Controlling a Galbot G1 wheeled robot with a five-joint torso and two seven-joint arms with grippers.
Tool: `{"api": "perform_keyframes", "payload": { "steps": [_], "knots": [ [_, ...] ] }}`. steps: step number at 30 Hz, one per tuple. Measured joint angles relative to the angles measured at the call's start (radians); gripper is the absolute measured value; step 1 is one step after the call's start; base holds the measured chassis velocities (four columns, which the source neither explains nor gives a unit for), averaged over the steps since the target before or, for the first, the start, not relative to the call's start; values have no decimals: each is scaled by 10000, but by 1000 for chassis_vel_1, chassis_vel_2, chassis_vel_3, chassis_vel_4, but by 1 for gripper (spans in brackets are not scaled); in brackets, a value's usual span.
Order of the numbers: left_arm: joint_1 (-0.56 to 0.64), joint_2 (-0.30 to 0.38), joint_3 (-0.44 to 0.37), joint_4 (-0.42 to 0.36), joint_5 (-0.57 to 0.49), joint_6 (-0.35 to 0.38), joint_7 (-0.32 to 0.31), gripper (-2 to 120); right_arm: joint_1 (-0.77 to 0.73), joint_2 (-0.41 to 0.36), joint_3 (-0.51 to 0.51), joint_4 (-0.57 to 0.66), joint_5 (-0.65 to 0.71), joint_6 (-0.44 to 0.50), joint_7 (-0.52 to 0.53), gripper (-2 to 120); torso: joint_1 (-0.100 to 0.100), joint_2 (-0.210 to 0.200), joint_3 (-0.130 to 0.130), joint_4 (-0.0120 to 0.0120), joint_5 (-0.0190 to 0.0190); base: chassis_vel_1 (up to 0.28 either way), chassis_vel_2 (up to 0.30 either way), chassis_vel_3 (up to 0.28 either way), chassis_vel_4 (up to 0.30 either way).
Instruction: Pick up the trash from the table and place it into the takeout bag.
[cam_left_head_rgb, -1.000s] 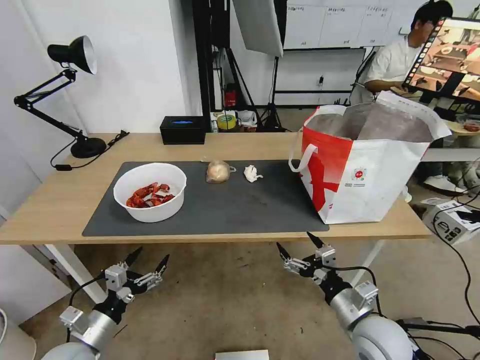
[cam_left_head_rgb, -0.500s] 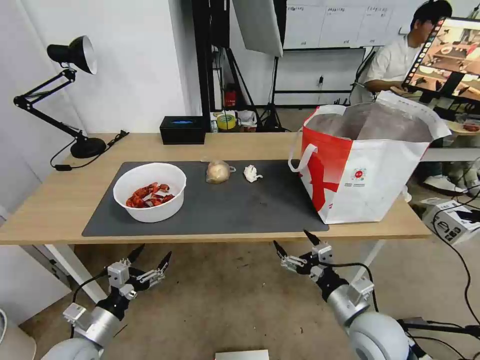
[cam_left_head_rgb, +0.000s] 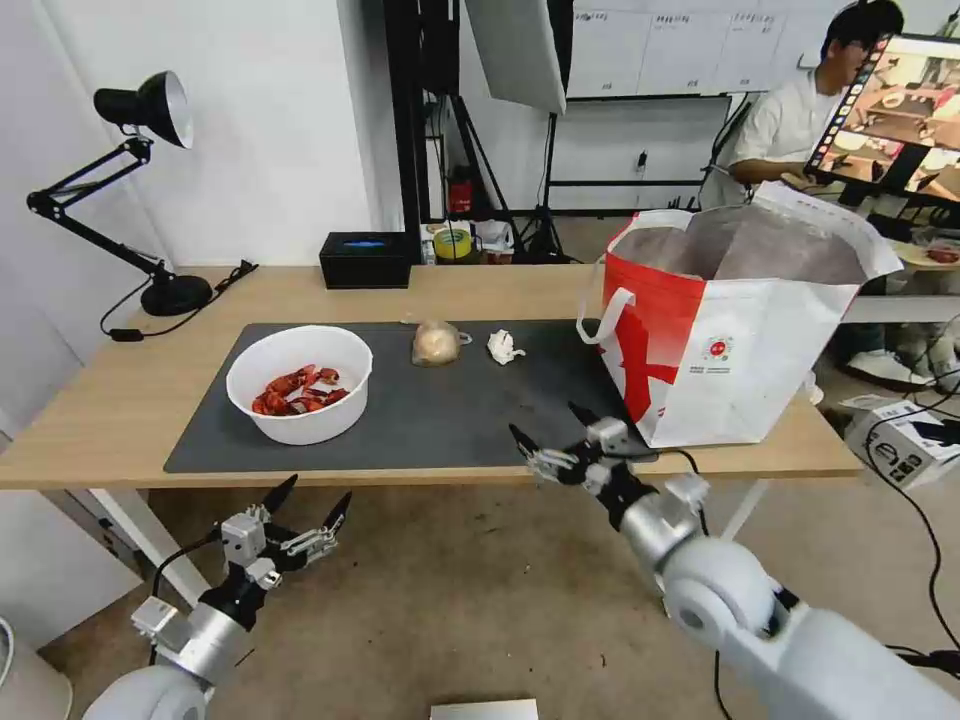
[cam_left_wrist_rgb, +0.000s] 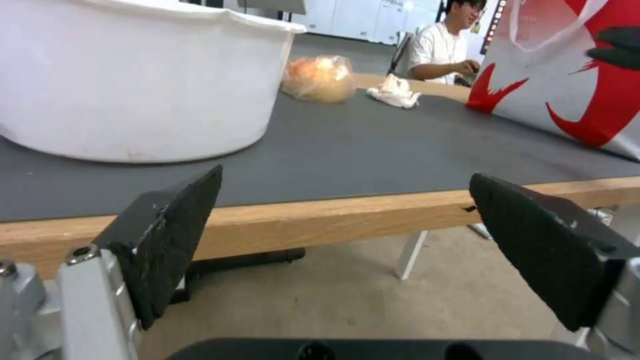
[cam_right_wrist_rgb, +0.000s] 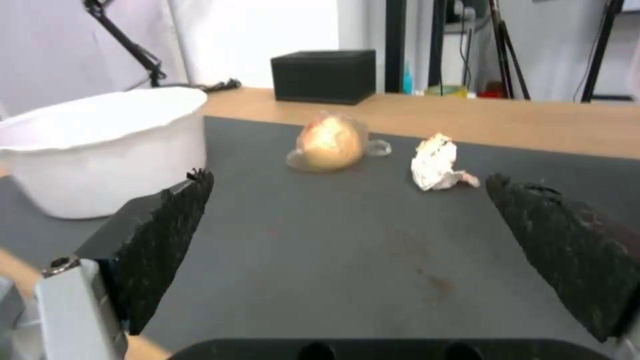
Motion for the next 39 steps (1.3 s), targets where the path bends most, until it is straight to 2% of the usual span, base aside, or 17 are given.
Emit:
{"api": "perform_keyframes", "payload": {
  "steps": [1, 5, 9, 14, 17, 25, 39],
  "knots": [
    [3, -2, -8, -5, 18, 23, -10, 100, 585, 118, -446, -258, 186, -131, 336, 100, 0, 0, 1, -3, 2, 0, 0, 0, 0],
    [4, -11, -10, -5, 38, 28, -19, 100, 1275, 335, -958, -621, 415, -277, 723, 100, 0, 0, 0, -2, -1, 0, 0, 0, 0],
    [-65, -48, 95, 18, 247, 13, -284, 100, 2982, 1291, -1947, -1663, 1228, -645, 1800, 100, 0, 0, 1, -3, 1, 0, 0, 0, 0],
    [-130, -61, 170, 17, 274, 13, -338, 100, 3974, 2006, -2435, -2457, 1375, -1191, 2506, 100, 0, 0, 1, -1, -3, 0, 0, 0, 0],
    [-174, -58, 209, 17, 272, 13, -331, 100, 4623, 2628, -2741, -3271, 1314, -1875, 3188, 100, 0, 0, 0, -1, -1, 0, 0, 0, 0],
    [-218, 12, 221, -9, 279, 65, -310, 100, 5328, 3568, -2791, -4926, 1526, -2318, 3702, 100, 0, 0, 0, -2, 0, 0, 0, 0, 0],
    [-274, 61, 291, 22, 263, 95, -268, 100, 6153, 4779, -2813, -7341, 1551, -2779, 4601, 100, 0, 0, 0, -3, 0, 0, 0, 0, 0]
  ]
}}
